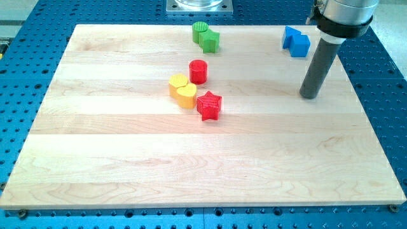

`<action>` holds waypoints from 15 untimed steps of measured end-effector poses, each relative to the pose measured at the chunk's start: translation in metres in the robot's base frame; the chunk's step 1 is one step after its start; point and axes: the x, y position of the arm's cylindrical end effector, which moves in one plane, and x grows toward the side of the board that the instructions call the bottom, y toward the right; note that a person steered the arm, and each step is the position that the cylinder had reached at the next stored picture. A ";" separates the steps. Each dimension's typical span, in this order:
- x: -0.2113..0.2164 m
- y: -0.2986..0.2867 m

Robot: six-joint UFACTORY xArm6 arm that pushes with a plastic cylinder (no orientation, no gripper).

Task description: Push the triangle to the bottom center

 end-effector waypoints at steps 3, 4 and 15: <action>-0.061 0.105; -0.131 0.120; 0.084 -0.078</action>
